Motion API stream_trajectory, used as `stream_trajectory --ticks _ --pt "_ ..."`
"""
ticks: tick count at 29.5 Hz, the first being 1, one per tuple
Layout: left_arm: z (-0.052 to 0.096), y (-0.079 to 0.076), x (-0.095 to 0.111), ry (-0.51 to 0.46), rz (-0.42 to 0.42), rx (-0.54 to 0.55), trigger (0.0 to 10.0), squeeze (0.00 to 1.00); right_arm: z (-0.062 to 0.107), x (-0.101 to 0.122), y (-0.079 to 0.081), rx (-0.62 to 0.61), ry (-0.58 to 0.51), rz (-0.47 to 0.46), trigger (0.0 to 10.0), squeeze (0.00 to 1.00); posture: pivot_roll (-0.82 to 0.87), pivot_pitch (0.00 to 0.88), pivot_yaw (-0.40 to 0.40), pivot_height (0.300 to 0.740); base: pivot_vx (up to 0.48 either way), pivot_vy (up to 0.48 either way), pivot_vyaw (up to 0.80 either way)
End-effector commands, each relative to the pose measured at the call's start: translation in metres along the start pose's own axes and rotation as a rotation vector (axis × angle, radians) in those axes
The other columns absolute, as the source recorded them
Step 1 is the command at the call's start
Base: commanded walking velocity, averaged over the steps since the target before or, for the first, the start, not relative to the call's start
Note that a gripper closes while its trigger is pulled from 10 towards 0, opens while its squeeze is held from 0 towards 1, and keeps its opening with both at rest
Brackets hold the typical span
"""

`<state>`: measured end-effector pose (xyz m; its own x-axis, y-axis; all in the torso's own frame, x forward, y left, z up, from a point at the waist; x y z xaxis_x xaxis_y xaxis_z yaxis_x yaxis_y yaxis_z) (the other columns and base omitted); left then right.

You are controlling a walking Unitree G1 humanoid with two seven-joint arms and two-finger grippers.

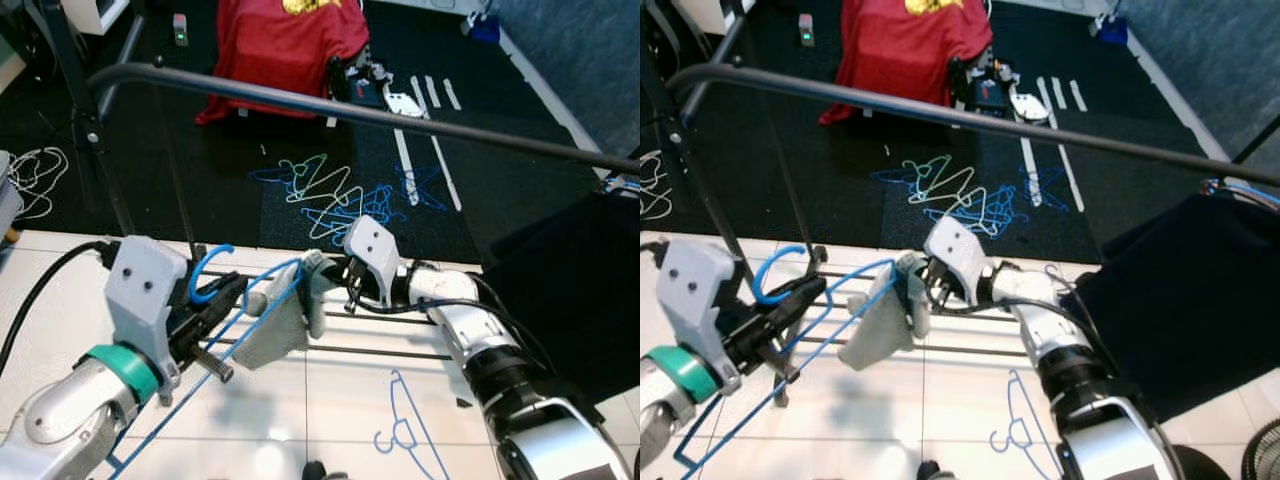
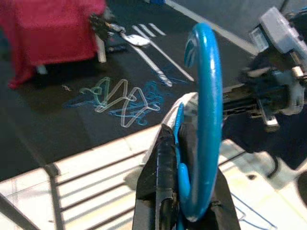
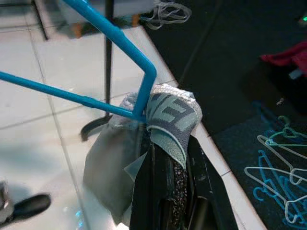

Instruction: Hang hanger

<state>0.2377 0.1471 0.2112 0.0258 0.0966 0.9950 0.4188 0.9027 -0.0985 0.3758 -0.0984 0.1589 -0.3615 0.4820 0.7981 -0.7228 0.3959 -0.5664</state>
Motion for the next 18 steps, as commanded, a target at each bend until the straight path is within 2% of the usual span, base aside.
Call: stream_trajectory --ticks 1,9,16,17,18 --pt "-0.005 -0.001 -0.002 -0.018 -0.024 0.004 10.0 0.0 0.006 -0.003 -0.003 -0.044 0.007 -0.017 10.0 0.0 0.05 0.025 0.008 0.74 0.0 0.0 0.0" --pt "-0.024 0.0 0.006 -0.045 -0.093 -0.056 10.0 0.0 0.005 0.004 -0.004 -0.073 -0.017 -0.022 10.0 0.0 0.01 0.007 0.04 0.74 0.0 0.0 0.0" --pt "-0.02 -0.001 0.005 -0.032 -0.106 -0.083 10.0 0.0 0.005 0.004 -0.005 -0.055 -0.005 0.001 10.0 0.0 0.02 0.007 0.034 0.74 0.0 0.0 0.0" --pt "-0.015 -0.002 0.005 -0.022 -0.108 -0.097 10.0 0.0 0.004 0.006 -0.011 -0.073 -0.003 0.011 10.0 0.0 0.04 0.009 0.034 0.74 0.0 0.0 0.0" --pt "-0.015 -0.002 0.005 -0.022 -0.108 -0.097 10.0 0.0 0.004 0.006 -0.011 -0.073 -0.003 0.011 10.0 0.0 0.04 0.009 0.034 0.74 0.0 0.0 0.0"
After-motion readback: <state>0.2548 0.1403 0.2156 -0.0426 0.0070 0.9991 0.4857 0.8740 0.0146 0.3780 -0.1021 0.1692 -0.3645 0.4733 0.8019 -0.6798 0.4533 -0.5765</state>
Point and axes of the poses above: a point about 5 cm out from each wrist's last joint towards the gripper, its own z axis pointing back from the gripper into the wrist, its own x axis along the axis of the wrist's last joint, y = z × x, the point moved 2 cm from there along -z, pointing out of the wrist towards the gripper, and after that the axes turned 12 degrees about z, right-handed, at the moved point
